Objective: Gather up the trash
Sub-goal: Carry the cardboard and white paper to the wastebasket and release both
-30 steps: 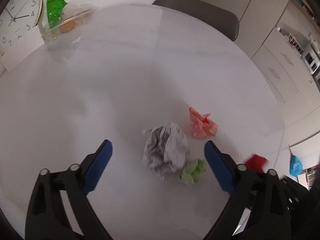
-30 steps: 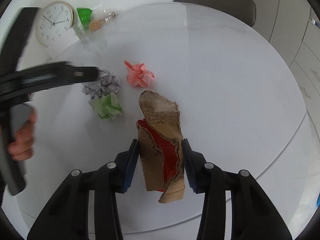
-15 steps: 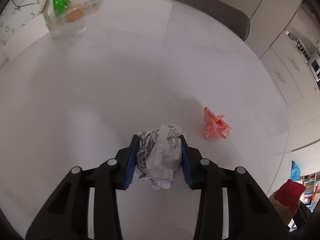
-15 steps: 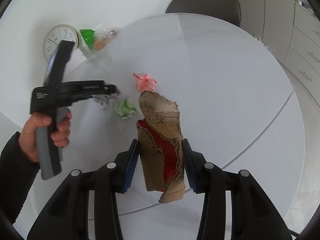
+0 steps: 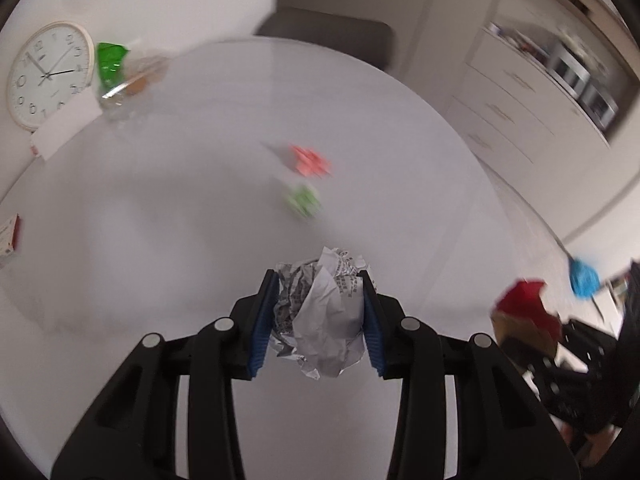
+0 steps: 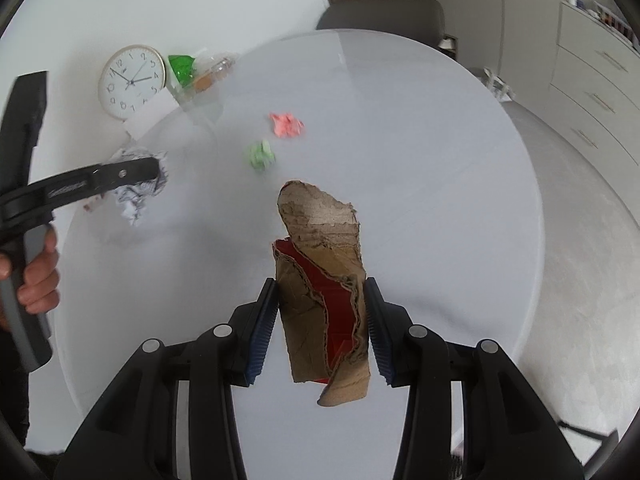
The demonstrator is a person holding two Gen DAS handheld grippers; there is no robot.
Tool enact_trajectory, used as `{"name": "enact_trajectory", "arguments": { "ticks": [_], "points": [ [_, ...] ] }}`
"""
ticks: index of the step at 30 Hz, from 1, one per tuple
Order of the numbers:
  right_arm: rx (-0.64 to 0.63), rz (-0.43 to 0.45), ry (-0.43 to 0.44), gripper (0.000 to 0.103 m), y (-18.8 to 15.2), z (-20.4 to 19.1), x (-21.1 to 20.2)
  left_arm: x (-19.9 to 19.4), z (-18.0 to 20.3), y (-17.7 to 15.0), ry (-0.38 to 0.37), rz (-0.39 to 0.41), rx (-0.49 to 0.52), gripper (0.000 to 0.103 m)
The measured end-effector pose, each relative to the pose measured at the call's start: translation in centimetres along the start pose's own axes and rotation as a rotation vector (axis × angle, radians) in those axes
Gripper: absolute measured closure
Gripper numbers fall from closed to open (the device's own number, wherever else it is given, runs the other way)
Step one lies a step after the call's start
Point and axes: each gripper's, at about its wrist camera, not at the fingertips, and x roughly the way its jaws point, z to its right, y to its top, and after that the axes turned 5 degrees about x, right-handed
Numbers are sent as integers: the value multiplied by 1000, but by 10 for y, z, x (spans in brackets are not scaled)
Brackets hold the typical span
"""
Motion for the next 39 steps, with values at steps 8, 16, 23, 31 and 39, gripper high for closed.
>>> {"name": "enact_trajectory", "arguments": {
  "ticks": [8,16,23,31,39],
  "points": [
    [150,0,-120,59,-106,57,-72,-26,107,-74,-188,-118,134,64],
    [357,-14,-249,59,-210,111,-119,-54,207,-121,-320,-119,365,64],
    [439,-50,-274,54,-255,132,-116,-62,265,-148,-370,-145,511,64],
    [449,-114,-333,16,-265,143,-100,-65,295,-167,-375,-179,558,64],
    [492,-83,-392,7,-277,164,-124,-59,309,-174,-392,-201,594,64]
  ]
}}
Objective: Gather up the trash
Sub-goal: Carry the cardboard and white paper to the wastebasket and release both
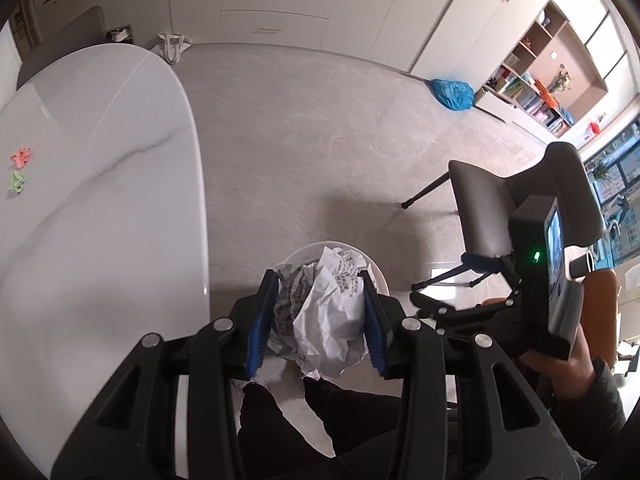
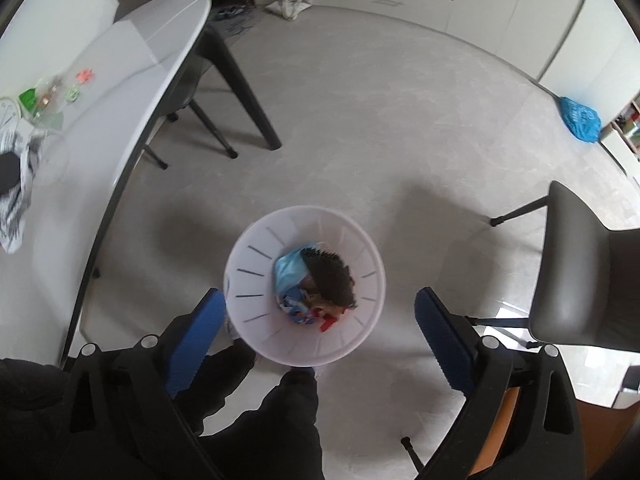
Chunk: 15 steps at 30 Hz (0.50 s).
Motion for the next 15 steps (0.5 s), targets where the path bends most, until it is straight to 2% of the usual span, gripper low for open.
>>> {"name": "enact_trajectory", "arguments": {
  "ticks": [7,15],
  "points": [
    [56,17,-22,6,-5,27,-5,5,12,2,-17,-11,49,64],
    [81,20,-45,3,-9,36,-9,13,23,4,-11,-42,101,63]
  ]
}}
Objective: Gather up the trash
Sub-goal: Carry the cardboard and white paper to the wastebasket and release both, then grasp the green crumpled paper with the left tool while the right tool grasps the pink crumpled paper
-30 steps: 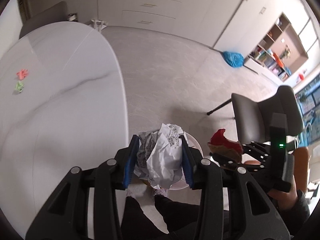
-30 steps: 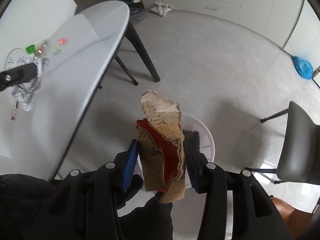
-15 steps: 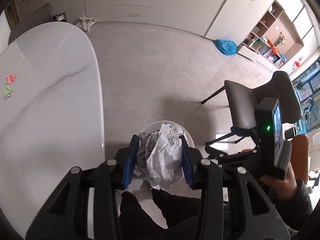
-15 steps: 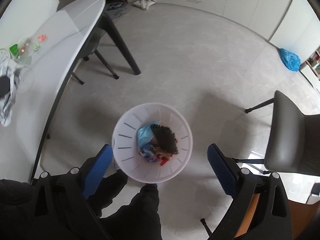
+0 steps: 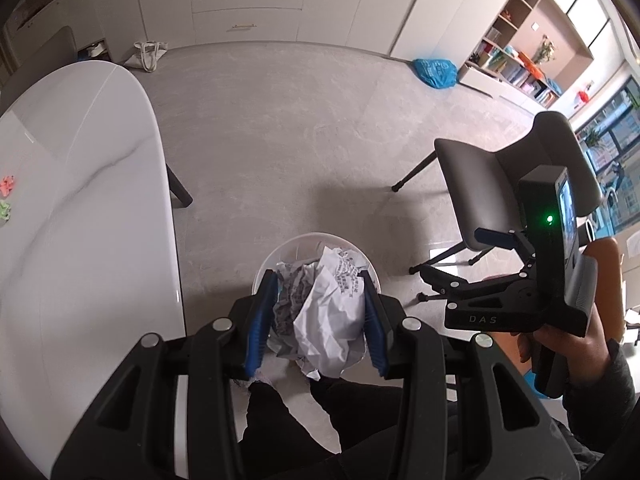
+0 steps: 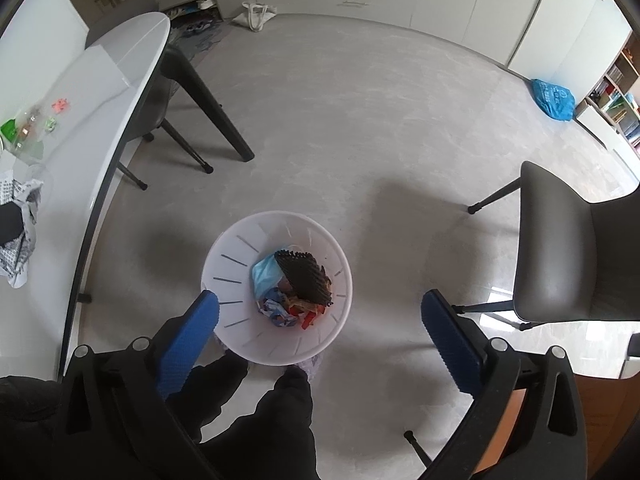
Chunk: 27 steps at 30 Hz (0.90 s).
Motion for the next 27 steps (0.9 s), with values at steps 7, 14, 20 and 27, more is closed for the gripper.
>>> {"name": "enact_trajectory", "arguments": {
  "ticks": [7,14,20,27],
  "points": [
    [27,13,-13,3,2,5,-4,3,10,0,9,-23,47,29],
    [46,15,-22,3,2,7,-6,-6,12,-2,27,9,75,8],
    [38,12,-14,3,6,1,-5,-10,3,-4,38,13,51,8],
    [5,17,-2,3,14,-18,-5,-16,-12,-7,53,22,16,8]
  ]
}}
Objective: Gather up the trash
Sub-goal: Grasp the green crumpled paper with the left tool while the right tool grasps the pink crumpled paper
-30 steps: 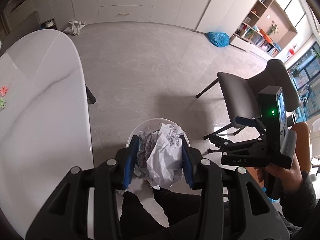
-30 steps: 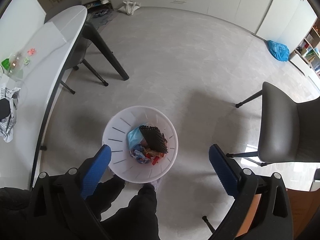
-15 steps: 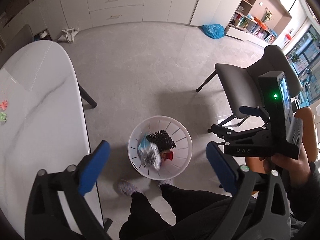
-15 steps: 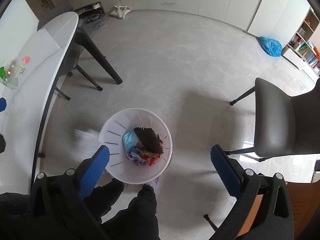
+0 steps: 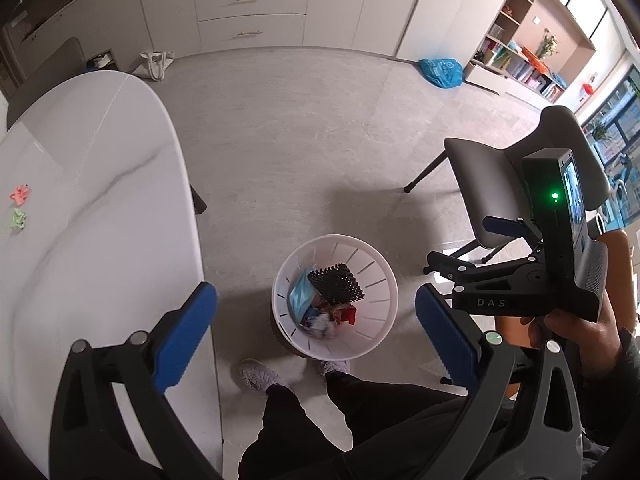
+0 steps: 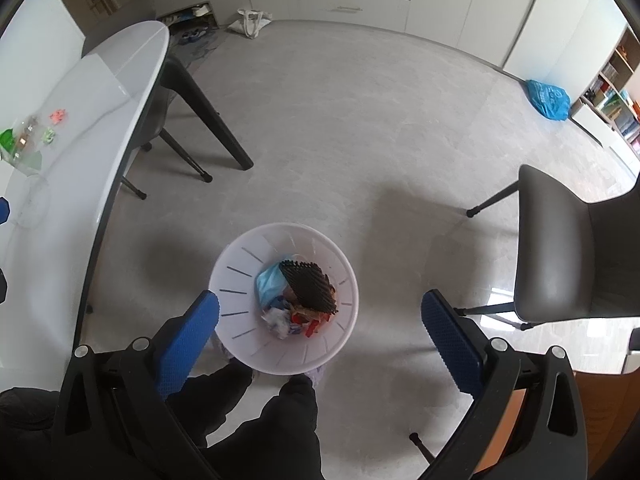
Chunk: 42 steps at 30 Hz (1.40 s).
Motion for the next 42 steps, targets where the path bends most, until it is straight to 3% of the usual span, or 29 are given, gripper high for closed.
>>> {"name": "enact_trajectory", "arguments": {
  "ticks": [7,13,18,30,35,42],
  "points": [
    [-52,0,22,3,10,-31,3,-8,-19,-4,22,16,-51,8],
    [-119,10,59,3,27,-71,3,-20,-57,-15,78,41,-165,8],
    [-212,24,88,3,46,-114,6,-40,-112,-30,150,80,-323,8],
    [-401,30,209,3,101,-239,13,-63,-245,-56,332,121,-581,8],
    [-465,41,239,3,128,-294,20,-52,-320,-56,369,166,-704,8],
    [-519,64,254,3,162,-358,41,-8,-417,-43,431,151,-809,8]
  ]
}}
